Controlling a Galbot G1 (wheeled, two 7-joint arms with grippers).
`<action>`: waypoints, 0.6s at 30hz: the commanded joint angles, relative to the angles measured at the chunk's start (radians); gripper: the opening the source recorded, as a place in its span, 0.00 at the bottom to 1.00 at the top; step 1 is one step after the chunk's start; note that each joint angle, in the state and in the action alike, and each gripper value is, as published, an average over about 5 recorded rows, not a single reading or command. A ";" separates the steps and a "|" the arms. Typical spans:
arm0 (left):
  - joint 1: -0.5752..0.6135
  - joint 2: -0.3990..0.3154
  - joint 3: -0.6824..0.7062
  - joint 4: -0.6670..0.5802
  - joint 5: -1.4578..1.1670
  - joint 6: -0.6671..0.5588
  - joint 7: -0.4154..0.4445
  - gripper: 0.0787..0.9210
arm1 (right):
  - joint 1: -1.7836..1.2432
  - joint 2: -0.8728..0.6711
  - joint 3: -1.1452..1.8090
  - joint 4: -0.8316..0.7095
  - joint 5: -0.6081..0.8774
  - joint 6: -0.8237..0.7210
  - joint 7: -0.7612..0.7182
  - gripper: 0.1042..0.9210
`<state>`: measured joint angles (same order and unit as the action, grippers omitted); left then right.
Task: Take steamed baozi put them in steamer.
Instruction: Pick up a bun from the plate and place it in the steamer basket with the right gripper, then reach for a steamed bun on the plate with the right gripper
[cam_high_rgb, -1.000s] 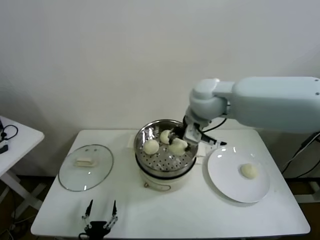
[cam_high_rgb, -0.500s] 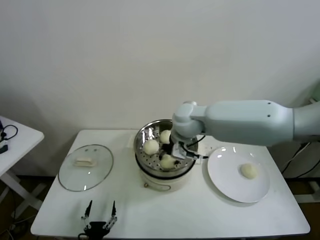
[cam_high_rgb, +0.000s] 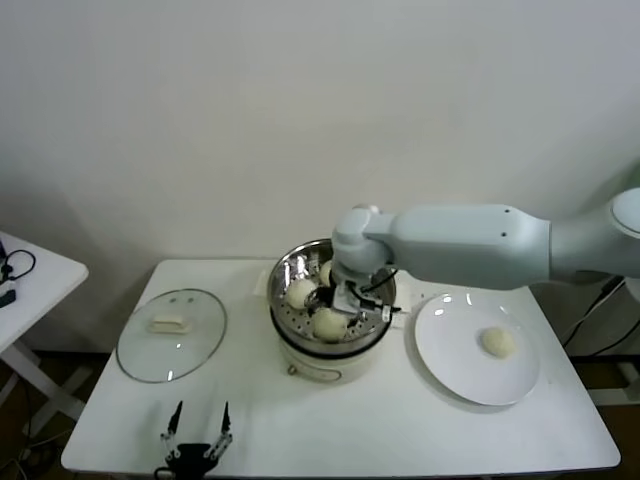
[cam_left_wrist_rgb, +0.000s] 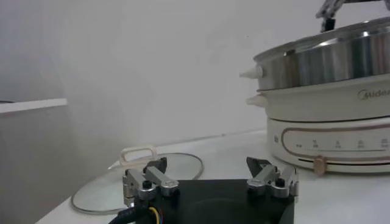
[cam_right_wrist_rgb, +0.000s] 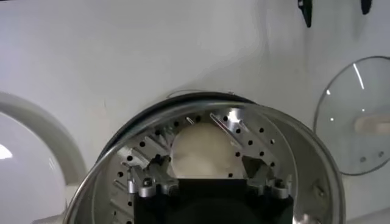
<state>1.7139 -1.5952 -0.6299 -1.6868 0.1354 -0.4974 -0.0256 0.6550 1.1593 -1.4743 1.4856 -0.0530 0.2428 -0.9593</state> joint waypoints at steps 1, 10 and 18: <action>0.000 -0.002 0.002 -0.005 0.002 -0.001 0.000 0.88 | 0.136 -0.063 -0.005 -0.073 0.201 0.031 -0.043 0.88; 0.009 0.001 0.001 -0.015 0.003 -0.003 -0.001 0.88 | 0.396 -0.277 -0.342 -0.119 0.612 -0.103 -0.178 0.88; 0.011 0.001 -0.001 -0.021 0.002 -0.003 -0.002 0.88 | 0.231 -0.507 -0.335 -0.168 0.507 -0.234 -0.147 0.88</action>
<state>1.7240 -1.5933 -0.6306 -1.7085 0.1368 -0.5006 -0.0275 0.9160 0.9195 -1.7057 1.3890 0.3800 0.1479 -1.0734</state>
